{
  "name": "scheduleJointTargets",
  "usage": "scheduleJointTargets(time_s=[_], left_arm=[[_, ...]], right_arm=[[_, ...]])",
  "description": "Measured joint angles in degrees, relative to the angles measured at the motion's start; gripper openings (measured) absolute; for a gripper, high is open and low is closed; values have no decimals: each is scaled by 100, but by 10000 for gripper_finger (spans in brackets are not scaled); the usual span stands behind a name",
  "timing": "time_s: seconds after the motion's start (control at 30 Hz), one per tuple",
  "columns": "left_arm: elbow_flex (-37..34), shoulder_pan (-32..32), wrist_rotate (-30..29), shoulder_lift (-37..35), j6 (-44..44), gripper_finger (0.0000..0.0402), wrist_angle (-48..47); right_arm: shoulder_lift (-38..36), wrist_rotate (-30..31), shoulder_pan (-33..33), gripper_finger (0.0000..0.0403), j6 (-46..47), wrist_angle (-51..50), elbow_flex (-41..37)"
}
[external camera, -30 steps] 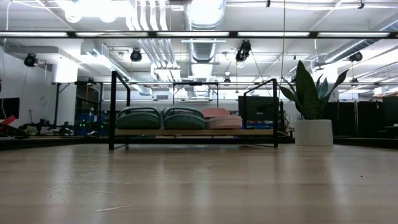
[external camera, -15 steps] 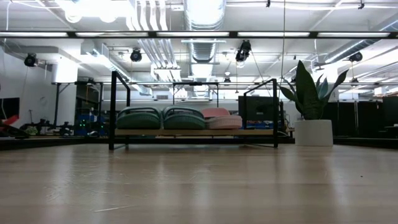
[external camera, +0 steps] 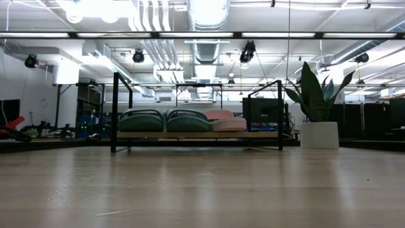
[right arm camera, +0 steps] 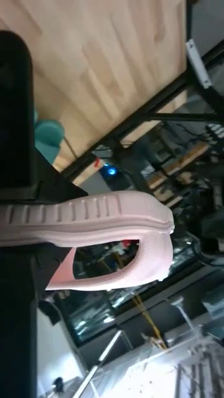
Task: Pick and place slides into the shelf
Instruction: Put the pink slide on the shelf
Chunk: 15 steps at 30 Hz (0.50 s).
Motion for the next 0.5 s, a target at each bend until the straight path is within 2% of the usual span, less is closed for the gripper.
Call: scheduleJointTargets(time_s=[0.3, 0.5], left_arm=[[-2, -45, -1458, 781, 1277, 286, 1129], [1, -44, -2022, 972, 1397, 286, 1484]], right_arm=[[-171, -304, 4, 26, -116, 293, -390], [-175, -440, 13, 26, -196, 301, -448]])
